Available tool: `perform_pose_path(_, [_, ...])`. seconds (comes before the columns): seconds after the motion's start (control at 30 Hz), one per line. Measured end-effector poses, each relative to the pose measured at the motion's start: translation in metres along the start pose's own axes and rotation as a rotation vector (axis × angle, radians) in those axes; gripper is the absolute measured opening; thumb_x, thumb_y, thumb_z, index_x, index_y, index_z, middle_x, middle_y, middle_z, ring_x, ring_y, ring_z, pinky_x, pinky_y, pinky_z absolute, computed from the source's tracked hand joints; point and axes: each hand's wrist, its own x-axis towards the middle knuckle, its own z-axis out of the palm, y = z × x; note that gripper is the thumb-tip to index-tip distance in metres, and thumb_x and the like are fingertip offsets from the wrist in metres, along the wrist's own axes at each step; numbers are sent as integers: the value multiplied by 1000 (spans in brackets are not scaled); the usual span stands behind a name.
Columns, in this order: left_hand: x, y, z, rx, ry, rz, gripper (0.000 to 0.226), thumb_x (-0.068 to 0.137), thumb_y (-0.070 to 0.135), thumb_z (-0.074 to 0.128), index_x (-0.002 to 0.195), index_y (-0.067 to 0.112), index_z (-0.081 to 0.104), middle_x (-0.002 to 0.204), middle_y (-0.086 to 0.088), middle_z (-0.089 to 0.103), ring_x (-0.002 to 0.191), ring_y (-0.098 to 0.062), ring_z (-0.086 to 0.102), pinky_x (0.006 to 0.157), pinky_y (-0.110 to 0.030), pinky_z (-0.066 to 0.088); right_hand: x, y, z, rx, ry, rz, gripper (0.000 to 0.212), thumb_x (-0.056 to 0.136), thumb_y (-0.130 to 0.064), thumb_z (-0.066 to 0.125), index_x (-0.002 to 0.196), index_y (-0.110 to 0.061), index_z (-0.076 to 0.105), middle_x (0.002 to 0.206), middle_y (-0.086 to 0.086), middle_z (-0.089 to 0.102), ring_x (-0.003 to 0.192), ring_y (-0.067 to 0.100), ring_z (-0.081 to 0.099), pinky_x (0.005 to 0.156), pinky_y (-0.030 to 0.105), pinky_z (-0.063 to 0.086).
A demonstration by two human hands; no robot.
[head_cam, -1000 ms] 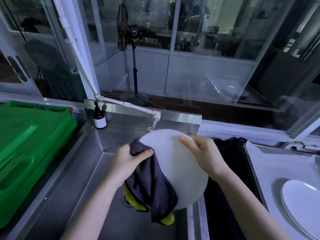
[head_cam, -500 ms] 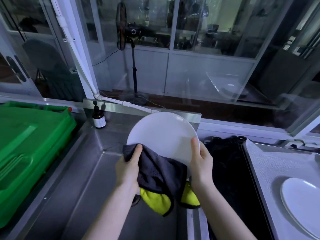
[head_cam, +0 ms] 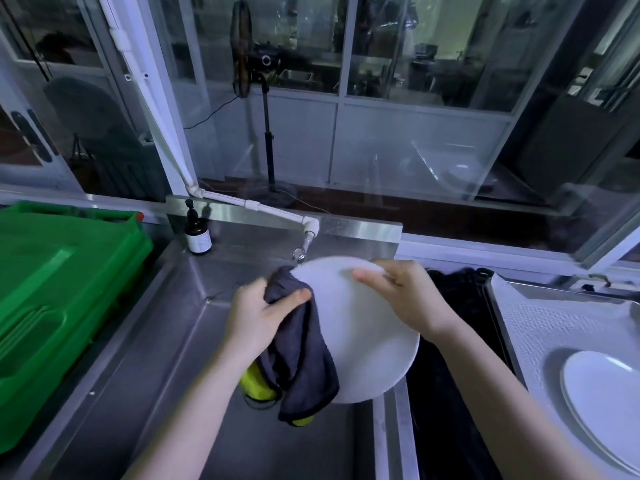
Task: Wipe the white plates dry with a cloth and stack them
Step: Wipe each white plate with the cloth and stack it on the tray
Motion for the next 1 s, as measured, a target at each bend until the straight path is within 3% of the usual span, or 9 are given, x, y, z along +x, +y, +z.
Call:
perform_pose_path(0.13, [-5, -15, 6, -287, 156, -297, 13, 83, 29, 76, 82, 18, 70, 78, 12, 75, 76, -2, 69, 62, -17, 49, -9, 14, 17, 353, 249, 271, 53, 92, -42, 66, 77, 7, 52, 69, 3, 43, 66, 14, 41, 62, 34, 31])
perform_pose_path(0.23, [8, -15, -5, -120, 65, -186, 14, 80, 28, 80, 76, 20, 69, 75, 15, 74, 69, 3, 66, 58, -11, 46, -10, 13, 17, 239, 203, 216, 51, 93, -42, 65, 64, -5, 45, 62, -3, 38, 59, 11, 36, 56, 30, 28])
perform_pose_path(0.37, [21, 5, -15, 170, -241, 84, 24, 62, 35, 88, 69, 30, 66, 71, 11, 73, 68, 4, 64, 63, -16, 48, -2, -1, 19, -73, -40, 2, 53, 93, -36, 67, 57, -20, 31, 57, -8, 28, 55, 7, 26, 52, 26, 22])
perform_pose_path(0.47, [21, 12, -9, 286, -407, 115, 26, 61, 36, 90, 73, 28, 68, 73, 6, 72, 70, -2, 63, 70, -26, 48, 1, -3, 26, -165, -146, -81, 53, 93, -33, 68, 59, -6, 37, 62, -1, 29, 61, 10, 26, 56, 30, 22])
perform_pose_path(0.57, [15, 0, -10, 148, -189, 30, 19, 72, 29, 87, 72, 27, 68, 73, 6, 73, 69, 3, 63, 65, -17, 47, 0, 4, 19, 28, -32, 56, 53, 93, -36, 67, 60, -4, 41, 60, -2, 33, 58, 10, 31, 54, 30, 25])
perform_pose_path(0.63, [4, -12, -5, -51, 13, -152, 13, 80, 29, 80, 73, 22, 71, 72, 8, 74, 69, 4, 66, 59, -11, 46, -4, 10, 19, 237, 127, 235, 47, 92, -38, 68, 57, -9, 53, 60, -3, 43, 57, 11, 39, 55, 28, 31])
perform_pose_path(0.77, [-22, -30, 23, -319, 313, -634, 28, 79, 45, 78, 78, 19, 68, 74, 5, 71, 70, -10, 67, 57, -23, 48, -20, 25, 58, 590, 512, 558, 36, 91, -36, 69, 79, -2, 68, 69, -2, 61, 68, 11, 53, 63, 29, 44])
perform_pose_path(0.83, [-27, -37, 29, -350, 364, -744, 30, 78, 44, 79, 77, 17, 66, 80, 1, 69, 73, -13, 65, 61, -26, 47, -34, 32, 77, 627, 624, 614, 33, 93, -36, 66, 77, -8, 71, 63, -10, 65, 62, 3, 57, 57, 22, 48])
perform_pose_path(1.0, [-18, -31, 7, -231, 265, -472, 20, 81, 37, 77, 81, 18, 70, 73, 10, 73, 77, -8, 69, 60, -20, 49, -33, 37, 43, 437, 279, 376, 33, 92, -38, 68, 79, -7, 66, 69, -4, 56, 66, 10, 49, 62, 29, 37])
